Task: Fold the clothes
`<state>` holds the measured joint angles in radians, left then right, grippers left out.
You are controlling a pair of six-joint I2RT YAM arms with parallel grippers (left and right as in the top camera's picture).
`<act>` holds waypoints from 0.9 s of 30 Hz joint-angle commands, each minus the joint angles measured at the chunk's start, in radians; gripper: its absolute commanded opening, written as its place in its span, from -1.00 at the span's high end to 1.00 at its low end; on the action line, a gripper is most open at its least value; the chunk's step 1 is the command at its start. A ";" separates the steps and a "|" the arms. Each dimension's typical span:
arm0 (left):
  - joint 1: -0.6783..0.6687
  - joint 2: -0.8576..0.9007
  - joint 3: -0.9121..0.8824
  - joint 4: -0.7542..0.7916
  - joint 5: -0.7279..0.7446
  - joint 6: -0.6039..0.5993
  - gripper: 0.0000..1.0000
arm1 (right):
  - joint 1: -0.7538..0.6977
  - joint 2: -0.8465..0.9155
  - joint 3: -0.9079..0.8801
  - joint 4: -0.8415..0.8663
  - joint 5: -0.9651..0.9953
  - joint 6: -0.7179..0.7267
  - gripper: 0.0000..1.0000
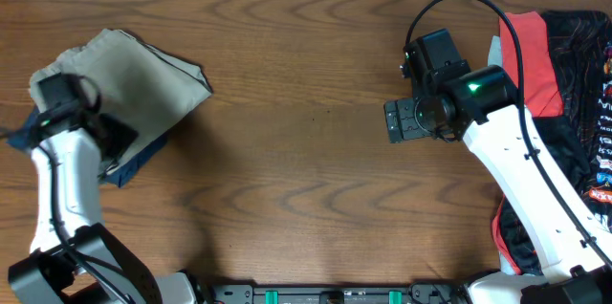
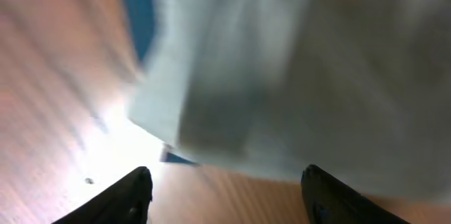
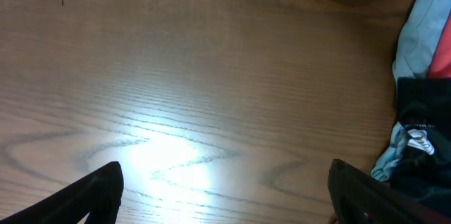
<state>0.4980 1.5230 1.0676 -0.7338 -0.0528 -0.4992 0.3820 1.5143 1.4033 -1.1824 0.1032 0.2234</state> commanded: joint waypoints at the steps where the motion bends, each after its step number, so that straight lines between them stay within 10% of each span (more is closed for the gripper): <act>1: 0.051 0.000 -0.010 0.006 -0.008 -0.026 -0.45 | -0.004 -0.015 0.001 0.000 0.004 -0.003 -0.82; 18: 0.147 0.172 -0.019 0.203 0.087 0.013 -0.49 | -0.004 -0.015 0.001 -0.003 0.004 -0.003 -0.82; 27: 0.147 0.165 -0.003 0.265 0.286 0.069 0.53 | -0.004 -0.015 0.001 -0.002 0.004 -0.003 -0.82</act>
<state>0.6418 1.7142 1.0599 -0.4805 0.1204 -0.4767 0.3820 1.5143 1.4033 -1.1847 0.1036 0.2234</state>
